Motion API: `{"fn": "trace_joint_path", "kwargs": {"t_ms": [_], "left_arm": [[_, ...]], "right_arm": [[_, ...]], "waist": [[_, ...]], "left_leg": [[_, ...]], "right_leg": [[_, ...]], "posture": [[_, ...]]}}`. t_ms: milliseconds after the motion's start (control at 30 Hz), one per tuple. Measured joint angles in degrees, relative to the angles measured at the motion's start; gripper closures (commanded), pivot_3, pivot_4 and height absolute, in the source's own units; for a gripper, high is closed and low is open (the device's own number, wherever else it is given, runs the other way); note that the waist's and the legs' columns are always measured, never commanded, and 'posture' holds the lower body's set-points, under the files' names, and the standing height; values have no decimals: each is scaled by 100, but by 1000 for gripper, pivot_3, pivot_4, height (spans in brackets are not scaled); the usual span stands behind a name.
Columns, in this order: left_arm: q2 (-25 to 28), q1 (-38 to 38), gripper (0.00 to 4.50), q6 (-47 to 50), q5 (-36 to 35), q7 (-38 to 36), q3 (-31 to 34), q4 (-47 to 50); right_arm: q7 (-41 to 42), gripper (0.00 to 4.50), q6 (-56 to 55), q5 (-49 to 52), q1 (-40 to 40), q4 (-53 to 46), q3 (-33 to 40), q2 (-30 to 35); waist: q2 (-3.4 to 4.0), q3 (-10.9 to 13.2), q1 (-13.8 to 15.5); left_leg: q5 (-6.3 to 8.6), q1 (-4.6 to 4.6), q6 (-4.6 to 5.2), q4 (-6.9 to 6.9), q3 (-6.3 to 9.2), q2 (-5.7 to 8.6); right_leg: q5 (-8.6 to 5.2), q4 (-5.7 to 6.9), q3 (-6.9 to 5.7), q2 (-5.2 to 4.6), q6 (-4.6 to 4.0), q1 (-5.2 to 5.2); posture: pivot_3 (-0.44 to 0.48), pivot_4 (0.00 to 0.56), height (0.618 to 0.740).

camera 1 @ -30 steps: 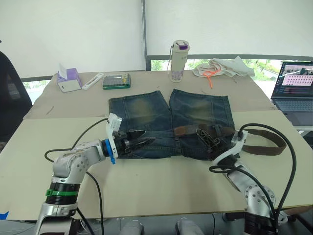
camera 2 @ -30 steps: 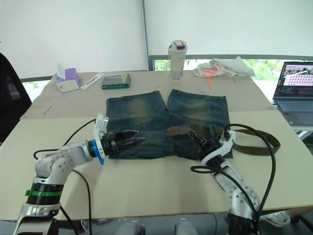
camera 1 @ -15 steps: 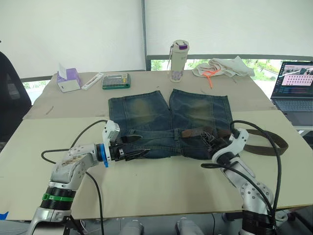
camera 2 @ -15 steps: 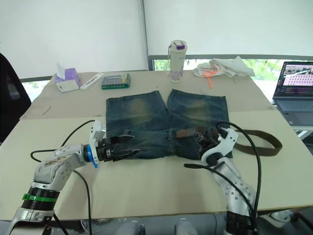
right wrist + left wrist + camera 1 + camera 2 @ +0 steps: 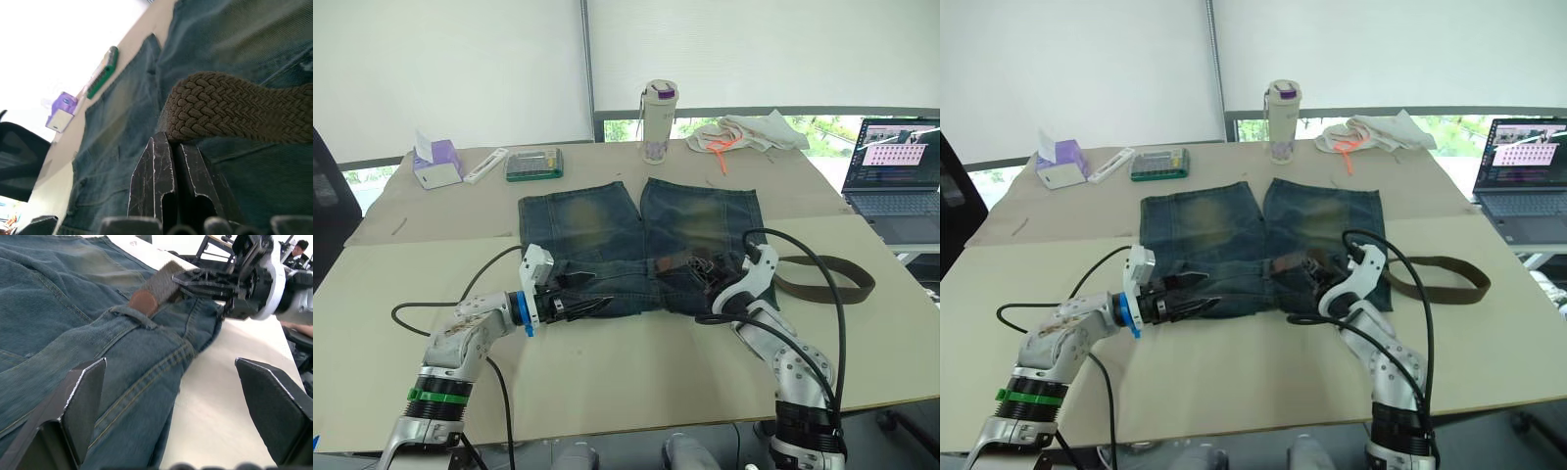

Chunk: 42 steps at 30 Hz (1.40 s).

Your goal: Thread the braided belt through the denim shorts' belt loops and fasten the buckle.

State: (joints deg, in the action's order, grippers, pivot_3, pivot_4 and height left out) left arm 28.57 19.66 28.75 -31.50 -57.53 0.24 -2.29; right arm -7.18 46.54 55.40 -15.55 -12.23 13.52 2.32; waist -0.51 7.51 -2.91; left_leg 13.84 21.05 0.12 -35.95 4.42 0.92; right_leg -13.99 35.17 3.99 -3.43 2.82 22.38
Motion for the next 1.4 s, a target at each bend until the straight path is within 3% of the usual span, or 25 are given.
{"fn": "trace_joint_path", "kwargs": {"t_ms": [333, 733, 1067, 1267, 1400], "left_arm": [[-70, -23, 27, -1, 8, 128, 0, 2], [-147, -22, 27, 4, 8, 283, -2, 3], [-485, -23, 27, 151, -25, 581, 23, 17], [-935, 23, 27, 735, -503, 1243, 520, 15], [-1317, 154, 27, 1334, -1107, 1869, 1099, 4]], "right_arm": [[-136, 4500, 406, -124, 82, 146, -45, 293], [-160, 4500, 527, -291, -373, 168, -297, 61], [329, 4500, 595, -697, -568, 317, -712, -73], [481, 4500, 263, -53, -570, 844, 65, -922], [843, 4500, 154, 222, -582, 977, 317, -860]], "waist": [[-1, 0, 59], [-1, 0, 34], [-1, 0, 23], [-1, 0, 33], [-1, 0, 45]], "left_leg": [[0, 3, 0, -4, 0, 9], [0, 5, 0, -3, 1, 8], [0, 4, 0, -2, 3, 6], [0, 5, 0, -4, 7, 5], [0, 7, 0, -7, 8, 9]], "right_leg": [[0, -5, -2, -8, 0, -5], [0, -1, -2, -6, 0, 1], [0, 0, -3, -3, 0, 2], [0, 3, -4, -7, 1, 3], [1, 3, -5, -11, 1, 1]], "posture": [[0, 150, 740], [0, 150, 740], [0, 150, 740], [0, 150, 740], [0, 150, 740]]}}
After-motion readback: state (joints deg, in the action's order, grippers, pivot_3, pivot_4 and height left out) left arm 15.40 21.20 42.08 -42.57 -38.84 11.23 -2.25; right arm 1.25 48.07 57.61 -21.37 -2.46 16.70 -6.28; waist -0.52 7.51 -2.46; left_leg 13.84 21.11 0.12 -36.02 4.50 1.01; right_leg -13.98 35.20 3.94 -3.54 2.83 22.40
